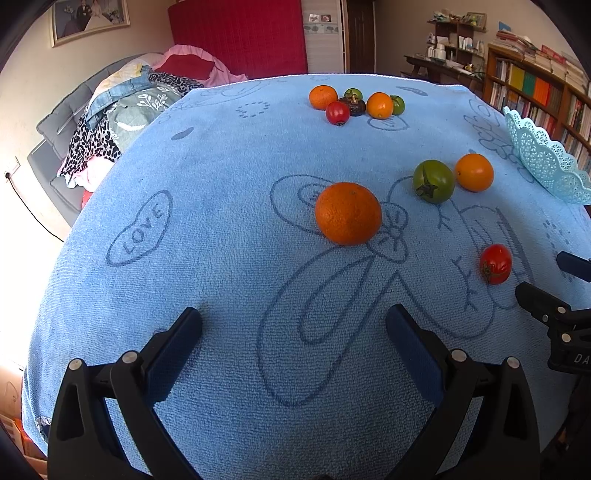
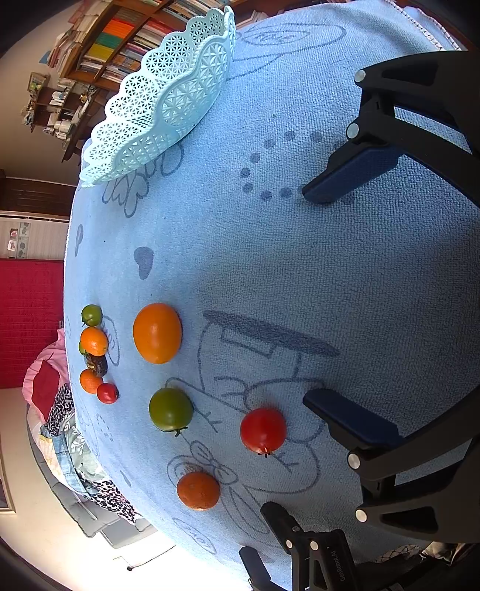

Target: Organize fruits

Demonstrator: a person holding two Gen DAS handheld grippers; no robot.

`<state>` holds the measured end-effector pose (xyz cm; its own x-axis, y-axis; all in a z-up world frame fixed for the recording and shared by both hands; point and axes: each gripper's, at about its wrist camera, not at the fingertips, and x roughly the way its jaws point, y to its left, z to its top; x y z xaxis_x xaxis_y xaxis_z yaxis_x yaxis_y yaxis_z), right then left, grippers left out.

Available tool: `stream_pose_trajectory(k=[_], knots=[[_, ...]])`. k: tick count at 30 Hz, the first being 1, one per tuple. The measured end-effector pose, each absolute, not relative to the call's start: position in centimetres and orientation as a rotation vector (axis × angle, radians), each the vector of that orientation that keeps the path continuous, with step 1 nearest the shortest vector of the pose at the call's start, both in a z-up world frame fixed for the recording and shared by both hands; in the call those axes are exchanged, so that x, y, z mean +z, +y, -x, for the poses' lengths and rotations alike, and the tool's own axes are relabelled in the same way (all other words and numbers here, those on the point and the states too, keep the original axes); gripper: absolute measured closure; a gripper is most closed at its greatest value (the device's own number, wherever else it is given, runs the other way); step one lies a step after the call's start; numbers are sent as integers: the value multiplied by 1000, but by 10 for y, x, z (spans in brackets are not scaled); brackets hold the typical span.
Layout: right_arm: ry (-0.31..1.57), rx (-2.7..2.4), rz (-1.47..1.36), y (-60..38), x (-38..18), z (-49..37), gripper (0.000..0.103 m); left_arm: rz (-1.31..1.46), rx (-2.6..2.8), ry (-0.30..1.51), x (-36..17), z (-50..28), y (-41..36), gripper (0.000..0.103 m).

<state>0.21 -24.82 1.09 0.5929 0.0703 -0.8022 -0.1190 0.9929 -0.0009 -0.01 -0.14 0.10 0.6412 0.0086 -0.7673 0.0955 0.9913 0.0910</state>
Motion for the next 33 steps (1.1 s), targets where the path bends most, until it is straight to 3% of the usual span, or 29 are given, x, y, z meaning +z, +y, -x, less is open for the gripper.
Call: stream_pose_trajectory(k=[33], knots=[[935,113,57,-249,11,-2,2,-131,-48,872,1,1,-1,5]])
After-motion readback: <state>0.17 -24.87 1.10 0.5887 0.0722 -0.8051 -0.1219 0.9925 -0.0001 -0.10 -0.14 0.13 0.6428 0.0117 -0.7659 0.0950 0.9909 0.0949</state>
